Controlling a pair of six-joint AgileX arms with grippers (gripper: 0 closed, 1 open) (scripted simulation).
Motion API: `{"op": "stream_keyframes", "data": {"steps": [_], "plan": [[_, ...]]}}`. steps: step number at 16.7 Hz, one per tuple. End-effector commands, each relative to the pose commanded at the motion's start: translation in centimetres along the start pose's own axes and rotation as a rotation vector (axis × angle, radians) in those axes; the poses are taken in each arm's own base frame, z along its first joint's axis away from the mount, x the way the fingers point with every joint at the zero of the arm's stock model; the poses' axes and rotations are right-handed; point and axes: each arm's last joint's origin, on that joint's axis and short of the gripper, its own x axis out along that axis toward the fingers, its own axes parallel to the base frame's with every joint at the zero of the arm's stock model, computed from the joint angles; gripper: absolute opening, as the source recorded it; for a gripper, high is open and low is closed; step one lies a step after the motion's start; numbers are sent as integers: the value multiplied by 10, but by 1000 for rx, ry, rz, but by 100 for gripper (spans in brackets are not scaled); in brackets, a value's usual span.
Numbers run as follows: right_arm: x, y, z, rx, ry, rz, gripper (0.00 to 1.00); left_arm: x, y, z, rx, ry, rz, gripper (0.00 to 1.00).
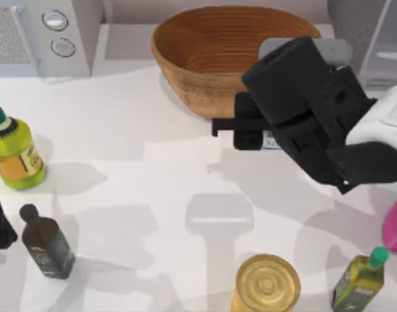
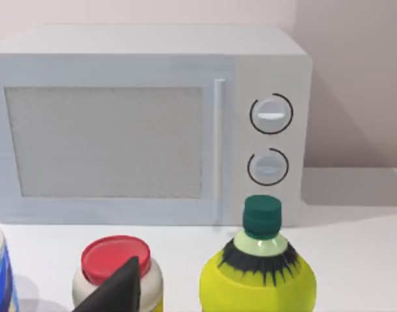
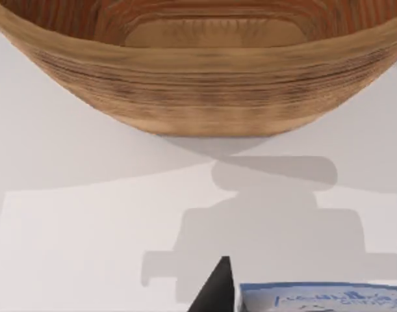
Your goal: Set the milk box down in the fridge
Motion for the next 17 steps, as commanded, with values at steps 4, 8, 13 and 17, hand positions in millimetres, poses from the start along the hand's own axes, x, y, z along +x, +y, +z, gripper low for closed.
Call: {"op": "stream_keyframes", "data": {"steps": [4, 8, 13, 17], "plan": [[-35, -70, 10, 52, -114, 87, 0, 0, 0, 0, 0, 0, 0, 100], [-76, -146, -11, 88, -333, 148, 0, 0, 0, 0, 0, 0, 0, 100], [-84, -205, -86, 36, -582, 90, 0, 0, 0, 0, 0, 0, 0, 100], [-61, -226, -131, -24, -654, -7, 0, 0, 0, 0, 0, 0, 0, 100]]}}
